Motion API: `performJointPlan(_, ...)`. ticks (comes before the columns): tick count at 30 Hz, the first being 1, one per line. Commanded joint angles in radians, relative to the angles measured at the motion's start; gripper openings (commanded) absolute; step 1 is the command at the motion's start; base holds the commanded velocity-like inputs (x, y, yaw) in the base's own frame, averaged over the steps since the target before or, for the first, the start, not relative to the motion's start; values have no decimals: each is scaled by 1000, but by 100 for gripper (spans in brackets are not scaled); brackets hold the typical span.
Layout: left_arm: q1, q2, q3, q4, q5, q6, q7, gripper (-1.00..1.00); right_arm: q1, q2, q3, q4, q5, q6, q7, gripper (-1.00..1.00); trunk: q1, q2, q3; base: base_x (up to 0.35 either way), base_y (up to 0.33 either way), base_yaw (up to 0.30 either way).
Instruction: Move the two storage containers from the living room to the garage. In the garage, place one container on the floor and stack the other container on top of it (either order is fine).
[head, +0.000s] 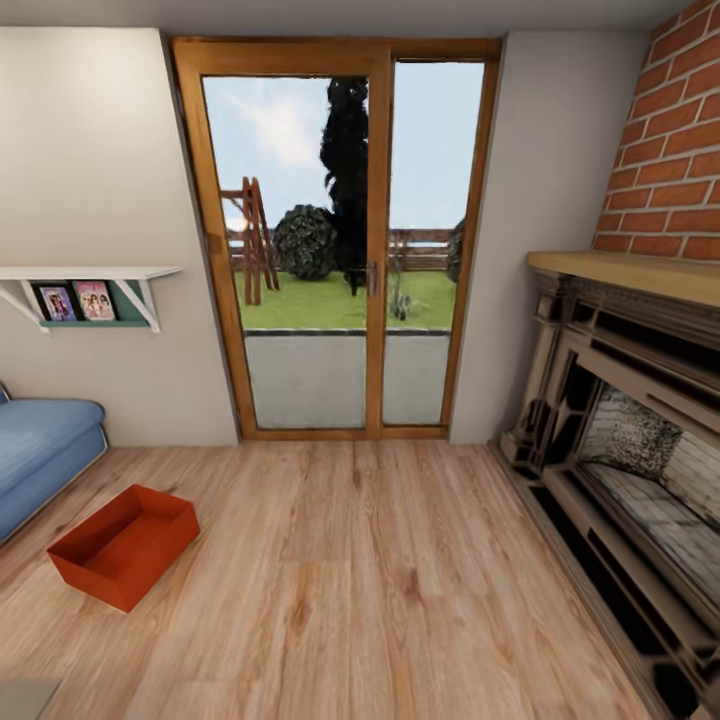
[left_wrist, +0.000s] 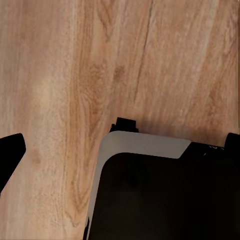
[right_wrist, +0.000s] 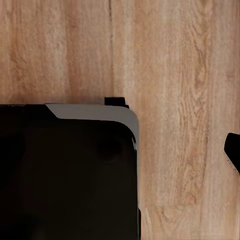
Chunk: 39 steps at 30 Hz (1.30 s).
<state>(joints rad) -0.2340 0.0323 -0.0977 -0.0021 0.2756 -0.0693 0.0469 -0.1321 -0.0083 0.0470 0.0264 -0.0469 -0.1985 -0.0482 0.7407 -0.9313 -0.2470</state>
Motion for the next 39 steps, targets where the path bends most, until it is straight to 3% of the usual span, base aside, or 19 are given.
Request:
performJointPlan(1,-1,0,-9,1,8,-3,2,100,-1,0,5,3,-4,-6,-1,100,1,-1,-1,318,0,0)
performJointPlan(22,-1,0,-9,0,8,-3,2,100,-1,5,4,3,-3,-6,0,100,1,-1,-1,318,0,13)
performJointPlan(39,-1,0,-8,1,8,-3,2,100,-1,1,4,3,-5,-6,0,100,1,-1,-1,318,0,254)
